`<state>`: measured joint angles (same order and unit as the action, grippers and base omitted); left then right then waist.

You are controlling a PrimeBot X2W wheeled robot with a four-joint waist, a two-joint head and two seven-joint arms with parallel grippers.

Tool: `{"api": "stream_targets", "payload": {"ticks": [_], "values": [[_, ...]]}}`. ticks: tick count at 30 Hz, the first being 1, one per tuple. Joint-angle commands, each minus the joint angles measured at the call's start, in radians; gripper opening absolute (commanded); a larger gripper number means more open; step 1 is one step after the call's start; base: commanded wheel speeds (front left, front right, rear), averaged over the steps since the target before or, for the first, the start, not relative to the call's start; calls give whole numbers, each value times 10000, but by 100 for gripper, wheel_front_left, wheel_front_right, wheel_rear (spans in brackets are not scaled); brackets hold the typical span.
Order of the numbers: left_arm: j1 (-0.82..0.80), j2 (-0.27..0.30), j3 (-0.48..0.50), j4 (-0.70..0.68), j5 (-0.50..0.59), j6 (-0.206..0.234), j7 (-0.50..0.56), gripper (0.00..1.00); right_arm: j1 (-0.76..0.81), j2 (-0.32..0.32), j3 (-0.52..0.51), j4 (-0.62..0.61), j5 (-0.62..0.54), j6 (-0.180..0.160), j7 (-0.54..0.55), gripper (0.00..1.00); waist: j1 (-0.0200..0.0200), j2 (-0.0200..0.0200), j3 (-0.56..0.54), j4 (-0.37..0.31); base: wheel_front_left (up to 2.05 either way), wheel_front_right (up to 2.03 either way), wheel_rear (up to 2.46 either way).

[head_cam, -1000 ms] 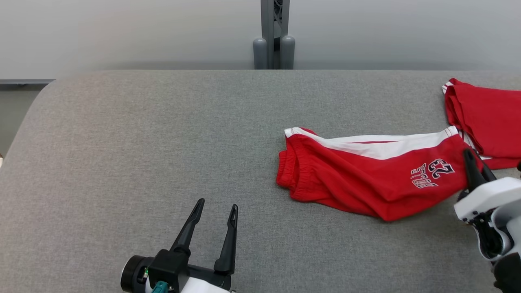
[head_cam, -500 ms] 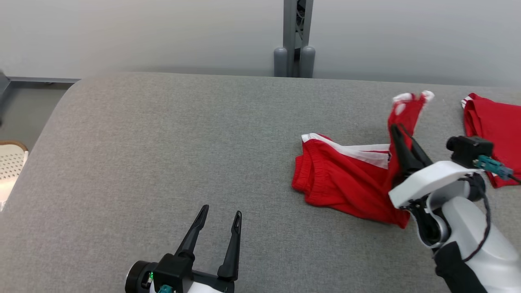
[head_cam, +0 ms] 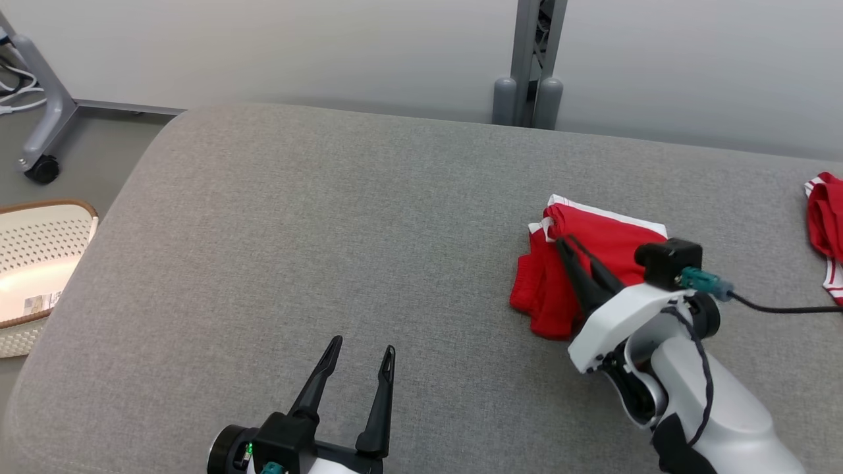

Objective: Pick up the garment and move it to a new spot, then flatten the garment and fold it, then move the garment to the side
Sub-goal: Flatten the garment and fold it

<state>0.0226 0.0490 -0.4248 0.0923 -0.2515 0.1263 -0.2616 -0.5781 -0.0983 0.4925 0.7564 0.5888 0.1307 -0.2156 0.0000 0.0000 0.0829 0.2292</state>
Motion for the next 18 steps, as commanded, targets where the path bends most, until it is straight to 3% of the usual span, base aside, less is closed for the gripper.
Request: {"api": "stream_targets", "payload": {"ticks": [1,6,7,9,11,12,18], "values": [[-5,38,19,9,-63,42,-44,100,133,4,58,62,-83,0,42,0,0,0,-1,54,0,0,0],[46,39,-8,-8,-84,54,-44,100,375,173,333,378,-234,0,279,0,0,0,10,160,0,0,0],[48,39,-4,-18,-97,61,-42,100,448,218,445,399,-162,0,404,9,0,0,14,164,0,0,0],[50,38,1,-42,-118,77,-44,100,494,257,541,401,-115,0,451,49,0,0,28,148,0,0,0],[37,39,-8,-52,-126,88,-44,100,581,291,627,474,-126,0,445,96,0,0,39,118,0,0,0],[26,38,-13,-58,-127,84,-42,100,629,326,668,501,-92,0,441,100,0,0,45,97,0,0,0],[-13,39,8,-59,-147,129,-42,100,819,444,1241,105,444,0,618,100,0,0,70,-107,0,0,0]]}}
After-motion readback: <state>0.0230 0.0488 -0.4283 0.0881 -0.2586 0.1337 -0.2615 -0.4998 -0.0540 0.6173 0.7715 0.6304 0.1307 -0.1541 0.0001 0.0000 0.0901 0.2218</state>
